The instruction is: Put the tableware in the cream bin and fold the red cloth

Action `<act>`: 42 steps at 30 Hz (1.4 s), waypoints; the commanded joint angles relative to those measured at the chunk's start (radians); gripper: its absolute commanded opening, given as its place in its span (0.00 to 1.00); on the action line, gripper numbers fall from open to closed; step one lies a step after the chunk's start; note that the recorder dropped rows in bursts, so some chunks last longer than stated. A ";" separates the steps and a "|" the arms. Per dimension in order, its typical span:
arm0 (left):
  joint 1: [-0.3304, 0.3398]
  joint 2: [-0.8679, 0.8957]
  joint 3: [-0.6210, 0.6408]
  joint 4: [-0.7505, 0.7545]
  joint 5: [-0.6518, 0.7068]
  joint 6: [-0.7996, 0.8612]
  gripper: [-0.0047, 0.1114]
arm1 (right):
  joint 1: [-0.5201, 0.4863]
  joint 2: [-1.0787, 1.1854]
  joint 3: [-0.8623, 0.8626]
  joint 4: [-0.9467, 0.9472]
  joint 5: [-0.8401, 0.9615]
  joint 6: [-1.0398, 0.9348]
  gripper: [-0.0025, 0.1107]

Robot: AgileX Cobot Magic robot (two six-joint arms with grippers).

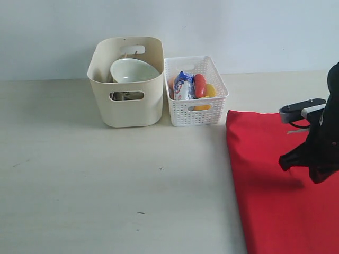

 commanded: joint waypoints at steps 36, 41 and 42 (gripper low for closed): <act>0.003 -0.006 0.003 -0.002 -0.004 -0.002 0.04 | -0.074 0.428 -0.452 -0.157 -0.100 0.265 0.02; 0.003 -0.006 0.003 -0.002 -0.004 -0.002 0.04 | -0.089 0.518 -0.595 -0.110 -0.070 0.265 0.02; 0.003 -0.006 0.003 -0.002 -0.004 -0.002 0.04 | -0.089 0.536 -0.624 -0.100 -0.067 0.265 0.02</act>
